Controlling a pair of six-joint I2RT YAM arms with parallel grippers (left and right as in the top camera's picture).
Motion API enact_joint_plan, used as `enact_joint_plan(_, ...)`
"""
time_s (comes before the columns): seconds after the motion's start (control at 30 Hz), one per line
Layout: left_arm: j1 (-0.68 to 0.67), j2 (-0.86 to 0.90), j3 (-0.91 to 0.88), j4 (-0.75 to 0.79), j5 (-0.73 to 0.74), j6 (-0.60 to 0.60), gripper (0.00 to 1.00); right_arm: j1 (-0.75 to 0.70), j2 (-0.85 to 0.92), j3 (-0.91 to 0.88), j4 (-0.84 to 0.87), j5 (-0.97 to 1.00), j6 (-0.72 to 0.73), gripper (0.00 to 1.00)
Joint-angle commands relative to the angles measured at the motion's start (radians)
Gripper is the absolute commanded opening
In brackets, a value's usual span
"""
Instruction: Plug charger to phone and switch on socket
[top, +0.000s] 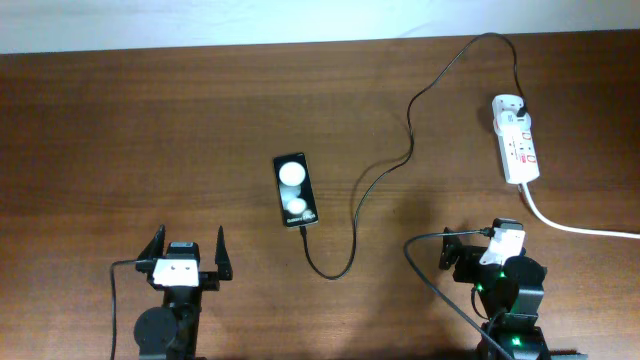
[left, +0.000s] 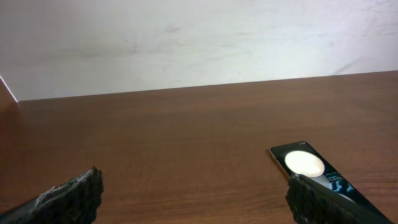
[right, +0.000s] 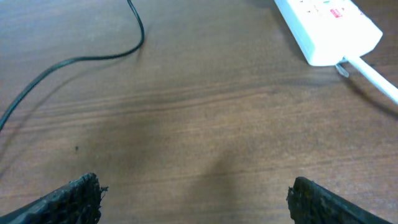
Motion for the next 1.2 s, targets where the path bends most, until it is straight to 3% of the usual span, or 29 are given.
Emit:
enact_joint_plan(0.0,-0.005,-0.006,-0.003,-0.005,-0.007,0.01,0.99,0.01,-0.117,-0.005,-0.073,-0.007,-0.003,0.99)
enact_joint_plan(0.2,-0.005,-0.006,-0.003,-0.005,-0.007,0.01,0.99,0.089,-0.228,-0.005,-0.076,0.014,0.005,0.99)
enact_joint_plan(0.43,-0.005,-0.006,-0.003,-0.005,-0.007,0.01,0.99,0.21,-0.493,-0.005,-0.079,0.034,-0.023,0.99)
enact_joint_plan(1.17,-0.005,-0.006,-0.003,-0.005,-0.007,0.01,0.99,0.198,-0.531,-0.005,-0.076,0.032,-0.03,0.99)
